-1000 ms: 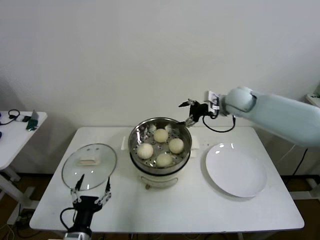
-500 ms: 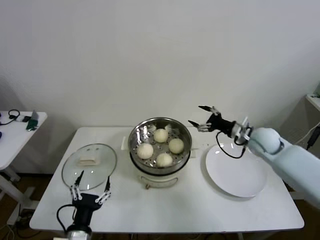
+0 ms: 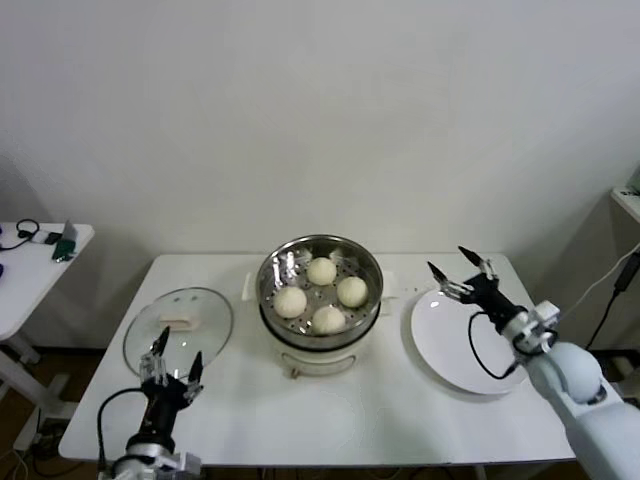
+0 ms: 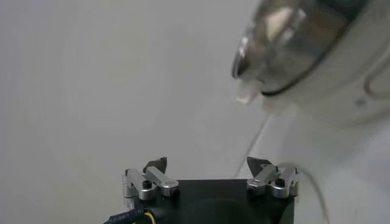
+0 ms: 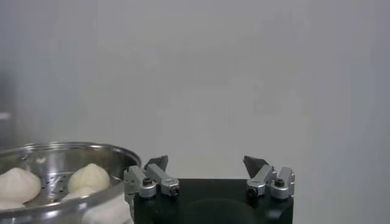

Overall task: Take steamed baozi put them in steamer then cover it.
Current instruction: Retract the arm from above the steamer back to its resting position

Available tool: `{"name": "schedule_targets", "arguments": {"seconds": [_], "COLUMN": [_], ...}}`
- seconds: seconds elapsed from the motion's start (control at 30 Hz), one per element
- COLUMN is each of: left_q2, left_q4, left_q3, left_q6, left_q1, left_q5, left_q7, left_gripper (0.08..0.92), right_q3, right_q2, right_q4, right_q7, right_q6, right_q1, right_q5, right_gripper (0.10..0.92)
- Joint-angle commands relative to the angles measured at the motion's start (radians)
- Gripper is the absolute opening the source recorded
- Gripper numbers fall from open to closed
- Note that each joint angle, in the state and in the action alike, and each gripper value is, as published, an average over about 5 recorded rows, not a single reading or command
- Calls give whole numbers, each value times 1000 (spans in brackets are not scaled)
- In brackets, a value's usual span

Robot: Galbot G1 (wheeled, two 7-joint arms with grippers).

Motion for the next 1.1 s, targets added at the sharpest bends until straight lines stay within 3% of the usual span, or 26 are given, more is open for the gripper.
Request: {"name": "schedule_targets", "arguments": {"seconds": [0.03, 0.57, 0.77, 1.1], "left_q2": [115, 158, 144, 132], "left_q4": [192, 634, 749, 879], "left_q3": [13, 43, 47, 53], "left_q6": [54, 22, 26, 16], "left_q1": [-150, -461, -544, -640], "left_q5": [516, 578, 579, 571], "left_q7": [55, 4, -60, -90], "left_gripper": [823, 823, 823, 823], "right_q3": [292, 309, 311, 329], "right_q2": [171, 261, 280, 294], "right_q4": [71, 92, 84, 67], "right_q7": [12, -37, -35, -53], "right_q6": [-14, -28, -30, -20], "right_q1": [-352, -419, -414, -420], "right_q5": [-28, -106, -101, -106], "right_gripper": [823, 823, 823, 823]}}
